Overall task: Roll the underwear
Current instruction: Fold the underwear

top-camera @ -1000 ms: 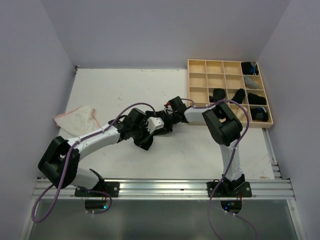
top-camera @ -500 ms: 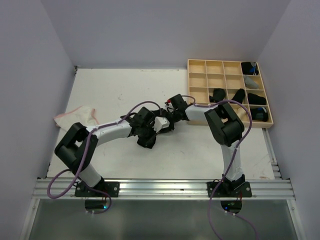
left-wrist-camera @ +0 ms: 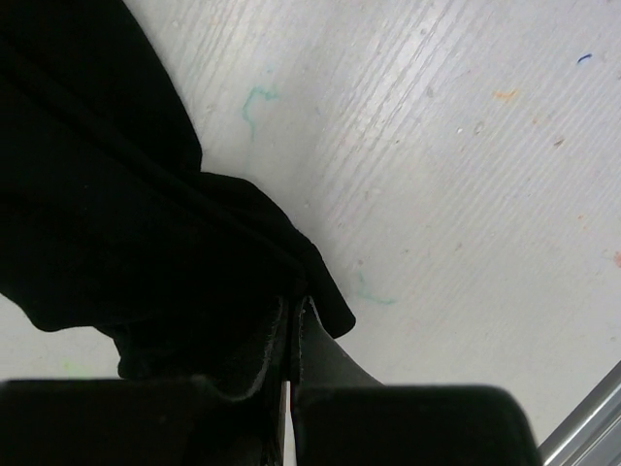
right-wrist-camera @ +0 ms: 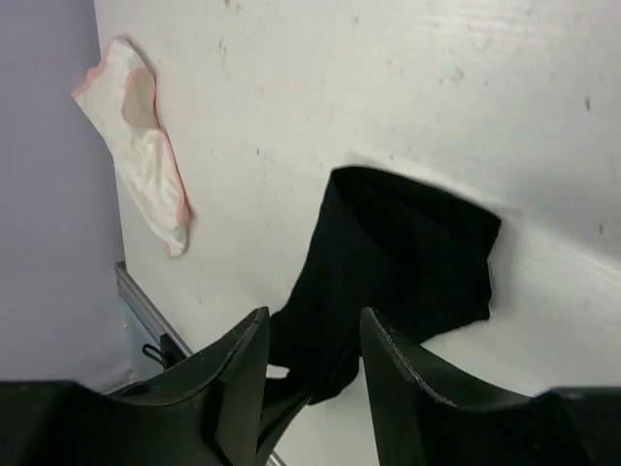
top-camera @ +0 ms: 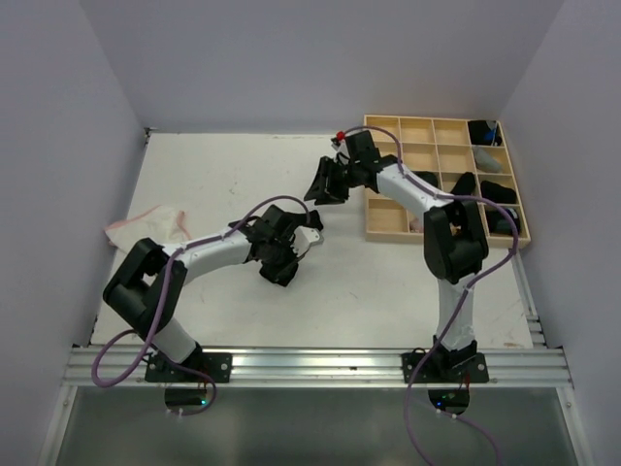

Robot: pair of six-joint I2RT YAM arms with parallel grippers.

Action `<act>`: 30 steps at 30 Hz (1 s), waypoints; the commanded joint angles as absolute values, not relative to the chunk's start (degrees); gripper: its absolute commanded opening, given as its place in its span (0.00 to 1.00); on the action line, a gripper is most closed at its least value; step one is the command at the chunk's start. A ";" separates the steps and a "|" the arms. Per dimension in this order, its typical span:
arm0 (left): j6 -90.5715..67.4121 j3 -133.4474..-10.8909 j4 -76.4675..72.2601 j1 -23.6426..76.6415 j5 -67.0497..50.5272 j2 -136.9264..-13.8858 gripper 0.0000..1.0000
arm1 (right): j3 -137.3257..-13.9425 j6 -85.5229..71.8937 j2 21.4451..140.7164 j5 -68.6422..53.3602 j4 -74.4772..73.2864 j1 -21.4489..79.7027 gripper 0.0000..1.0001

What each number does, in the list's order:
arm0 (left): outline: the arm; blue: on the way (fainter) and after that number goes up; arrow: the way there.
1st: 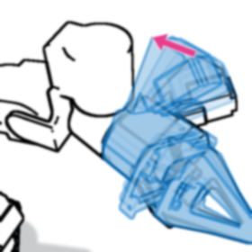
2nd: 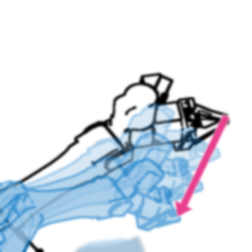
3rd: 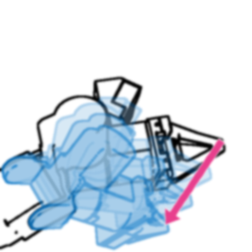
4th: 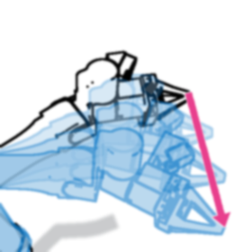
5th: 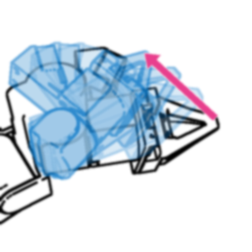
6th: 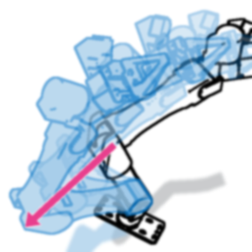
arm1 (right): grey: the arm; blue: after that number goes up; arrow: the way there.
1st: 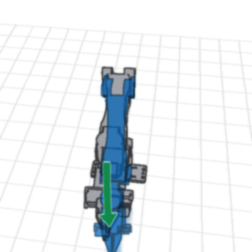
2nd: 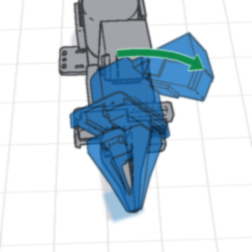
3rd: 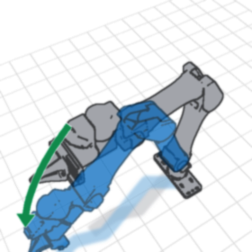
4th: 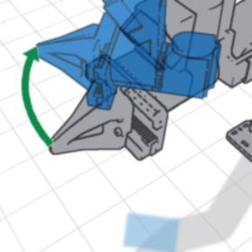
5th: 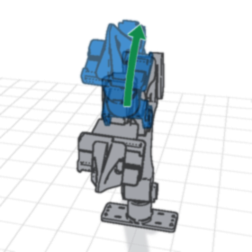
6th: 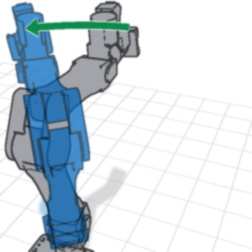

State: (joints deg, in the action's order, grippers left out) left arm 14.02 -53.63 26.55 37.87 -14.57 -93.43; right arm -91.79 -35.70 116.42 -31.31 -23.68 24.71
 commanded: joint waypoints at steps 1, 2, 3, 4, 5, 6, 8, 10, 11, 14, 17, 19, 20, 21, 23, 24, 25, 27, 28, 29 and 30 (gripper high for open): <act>20.21 -50.72 32.61 36.04 -11.34 -92.46 0.00 | -97.20 -34.01 122.24 -31.64 -27.07 25.22 0.47; 20.82 -50.36 32.78 35.69 -11.42 -92.11 0.00 | -97.73 -34.88 122.69 -31.64 -26.90 25.31 0.48; 21.70 -50.27 33.04 35.34 -11.60 -92.02 0.00 | -97.47 -35.68 122.87 -32.51 -25.42 25.40 0.49; 21.97 -50.27 33.13 35.07 -11.60 -92.02 0.00 | -97.12 -36.38 123.13 -32.95 -25.23 25.66 0.50; 22.06 -50.27 33.05 34.63 -11.69 -92.11 0.00 | -96.42 -37.87 123.66 -33.31 -25.05 25.84 0.50; 22.32 -50.36 33.05 34.45 -11.69 -92.46 0.00 | -95.89 -38.58 123.84 -33.83 -24.70 26.01 0.50; 22.24 -50.36 32.96 34.28 -11.78 -92.64 0.00 | -94.75 -39.98 124.62 -34.27 -24.52 26.63 0.51; 22.24 -50.36 32.87 34.19 -11.95 -92.81 0.00 | -94.05 -41.30 125.15 -35.85 -23.22 27.15 0.50; 22.06 -50.19 32.78 34.19 -11.95 -92.73 0.00 | -93.17 -42.87 125.33 -36.12 -22.51 27.07 0.50; 22.06 -49.83 32.34 34.19 -11.60 -92.72 0.00 | -92.72 -44.38 125.77 -36.47 -20.92 27.42 0.50; 21.88 -49.39 32.08 34.19 -11.34 -92.64 0.00 | -92.37 -45.61 126.73 -36.82 -19.69 27.42 0.50; 21.97 -49.31 31.90 34.19 -11.25 -92.55 0.00 | -92.29 -46.66 127.79 -37.18 -18.72 27.51 0.48; 21.89 -49.31 31.90 34.19 -11.25 -92.55 0.00 | -92.20 -47.02 128.14 -37.35 -18.02 27.51 0.47; 21.88 -49.31 31.82 34.19 -11.16 -92.55 0.00 | -92.28 -47.46 128.67 -37.53 -16.89 27.42 0.45; 21.71 -49.31 31.73 34.19 -11.16 -92.46 0.00 | -92.72 -47.90 129.02 -37.53 -16.79 27.60 0.45; 21.80 -49.39 31.55 34.19 -11.16 -92.63 0.00 | -92.90 -48.07 129.20 -37.70 -16.44 27.60 0.44; 21.71 -49.48 31.64 34.19 -11.16 -92.64 0.00 | -92.99 -48.42 129.37 -37.88 -16.17 27.60 0.42; 21.71 -49.57 31.55 34.19 -11.16 -92.81 0.00 | -93.43 -49.04 129.55 -38.40 -15.47 27.60 0.40; 21.71 -49.57 31.55 34.19 -11.25 -92.90 0.00 | -93.69 -49.22 129.55 -38.50 -15.38 27.60 0.38; 21.62 -49.66 31.55 34.19 -11.25 -93.07 0.00 | -93.78 -49.39 129.20 -38.41 -15.12 27.60 0.38; 21.62 -49.66 31.55 34.19 -11.42 -93.16 0.00 | -93.95 -49.39 128.94 -38.23 -15.12 27.60 0.37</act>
State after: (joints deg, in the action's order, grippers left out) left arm 20.60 -51.77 28.23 34.98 -14.57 -91.48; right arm -92.47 -47.62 129.38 -36.75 -17.67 27.49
